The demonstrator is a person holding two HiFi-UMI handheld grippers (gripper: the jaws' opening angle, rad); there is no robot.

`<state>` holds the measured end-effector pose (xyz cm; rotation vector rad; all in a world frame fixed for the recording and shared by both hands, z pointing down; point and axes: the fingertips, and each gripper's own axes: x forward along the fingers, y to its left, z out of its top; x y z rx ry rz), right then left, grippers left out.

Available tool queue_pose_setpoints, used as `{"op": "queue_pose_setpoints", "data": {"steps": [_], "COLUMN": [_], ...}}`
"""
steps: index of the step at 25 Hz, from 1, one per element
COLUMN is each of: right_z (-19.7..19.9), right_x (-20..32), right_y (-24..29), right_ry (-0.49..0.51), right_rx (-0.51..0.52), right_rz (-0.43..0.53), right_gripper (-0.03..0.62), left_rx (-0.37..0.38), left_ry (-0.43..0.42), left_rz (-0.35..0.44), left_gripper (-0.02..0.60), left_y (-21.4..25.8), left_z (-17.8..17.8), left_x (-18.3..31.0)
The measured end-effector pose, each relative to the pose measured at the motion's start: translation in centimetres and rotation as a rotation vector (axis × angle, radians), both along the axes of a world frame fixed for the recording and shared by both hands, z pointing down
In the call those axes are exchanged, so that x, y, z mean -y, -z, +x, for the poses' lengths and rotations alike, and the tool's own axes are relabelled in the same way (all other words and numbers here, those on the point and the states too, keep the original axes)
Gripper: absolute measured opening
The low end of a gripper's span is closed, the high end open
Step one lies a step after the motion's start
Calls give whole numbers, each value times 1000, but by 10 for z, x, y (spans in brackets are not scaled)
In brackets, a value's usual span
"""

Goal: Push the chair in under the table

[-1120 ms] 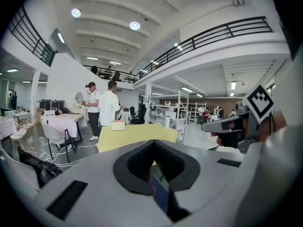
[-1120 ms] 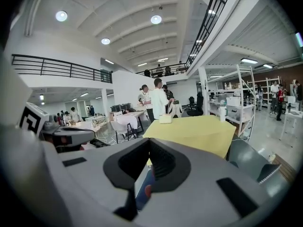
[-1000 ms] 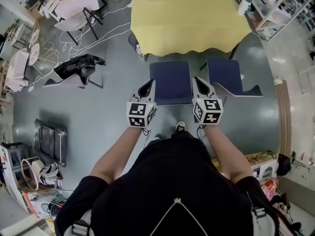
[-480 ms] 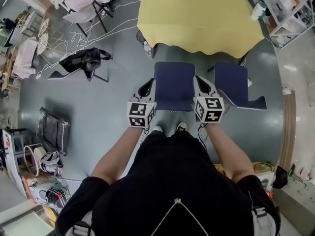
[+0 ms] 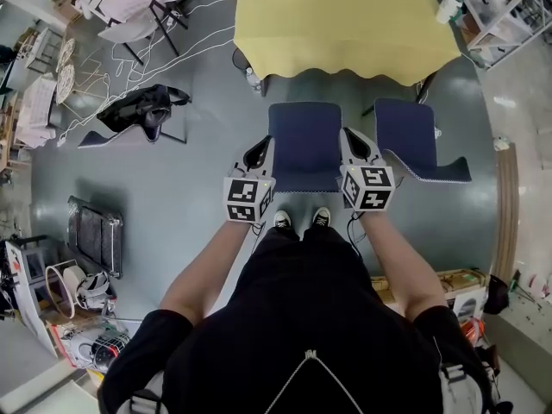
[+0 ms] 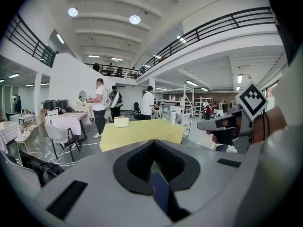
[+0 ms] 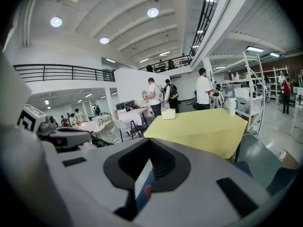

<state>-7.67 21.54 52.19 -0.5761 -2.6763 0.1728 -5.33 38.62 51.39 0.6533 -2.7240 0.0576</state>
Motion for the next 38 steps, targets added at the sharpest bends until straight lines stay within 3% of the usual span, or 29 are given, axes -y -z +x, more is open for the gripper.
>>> {"op": "queue_pose_setpoints", "data": {"steps": [10, 21, 28, 30, 34, 38], "right_z": [22, 81, 112, 118, 130, 135], "right_x": [-7, -11, -19, -23, -30, -31], "right_y": [-67, -167, -216, -224, -229, -242], "right_ry": [0, 28, 131, 185, 303, 451], "right_rx": [-128, -301, -385, -400, -414, -407], "right_rz": [53, 112, 212, 252, 336, 491], "right_gripper": [14, 14, 15, 19, 146, 200], "left_rx": [-118, -287, -343, -353, -353, -356], "left_ry": [-14, -78, -181, -230, -329, -476], "left_rz": [6, -47, -188, -237, -355, -541], "left_gripper": [9, 9, 17, 76, 176, 251], "left_y": [-61, -160, -204, -214, -232, -257], "left_z": [9, 56, 88, 96, 109, 121], "left_x": [-8, -6, -4, 0, 5, 8]}}
